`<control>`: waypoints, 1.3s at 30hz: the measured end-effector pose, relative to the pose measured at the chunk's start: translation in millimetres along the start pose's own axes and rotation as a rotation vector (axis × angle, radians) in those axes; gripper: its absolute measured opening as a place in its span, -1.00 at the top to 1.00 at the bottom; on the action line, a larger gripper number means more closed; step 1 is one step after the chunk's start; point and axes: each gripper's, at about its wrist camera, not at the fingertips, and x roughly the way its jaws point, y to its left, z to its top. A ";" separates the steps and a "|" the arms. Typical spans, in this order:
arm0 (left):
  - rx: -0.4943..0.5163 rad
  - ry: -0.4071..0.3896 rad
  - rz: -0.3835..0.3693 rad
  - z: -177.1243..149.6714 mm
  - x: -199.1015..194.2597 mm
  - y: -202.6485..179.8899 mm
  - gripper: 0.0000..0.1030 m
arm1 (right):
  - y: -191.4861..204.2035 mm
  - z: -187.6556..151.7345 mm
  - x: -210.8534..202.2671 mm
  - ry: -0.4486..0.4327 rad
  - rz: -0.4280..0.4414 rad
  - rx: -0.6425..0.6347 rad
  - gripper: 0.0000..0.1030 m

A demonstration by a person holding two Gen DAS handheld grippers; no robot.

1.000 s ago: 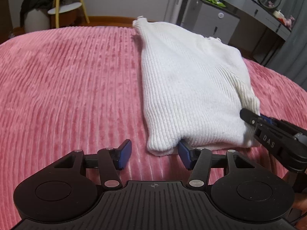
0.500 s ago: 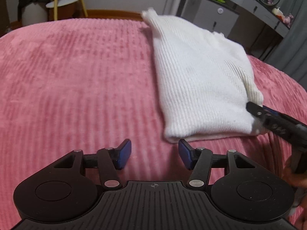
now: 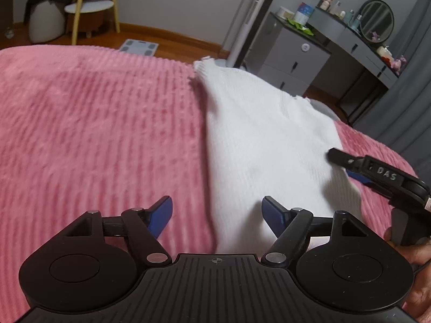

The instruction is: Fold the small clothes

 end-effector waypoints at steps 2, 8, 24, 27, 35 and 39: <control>-0.007 -0.003 -0.022 4.9 8.4 -2.1 -0.60 | 0.6 3.3 8.2 0.022 0.026 0.012 0.18; -0.044 0.008 -0.031 17.4 32.3 -4.3 -0.65 | -9.5 7.5 33.1 0.104 0.074 0.073 -0.16; -0.008 0.020 -0.025 19.1 62.5 -13.2 -0.79 | 0.9 -33.3 44.4 -0.138 -0.210 -0.322 0.72; -0.019 -0.014 -0.022 23.5 44.6 -14.9 -0.66 | -7.5 -24.3 35.2 -0.134 -0.161 -0.237 0.54; -0.007 -0.194 0.117 53.6 44.6 -35.9 -0.78 | 17.3 16.2 14.3 -0.198 -0.106 -0.099 0.42; -0.077 -0.201 0.194 68.4 75.9 -35.2 -0.88 | 43.3 27.2 54.2 -0.172 -0.139 -0.199 0.41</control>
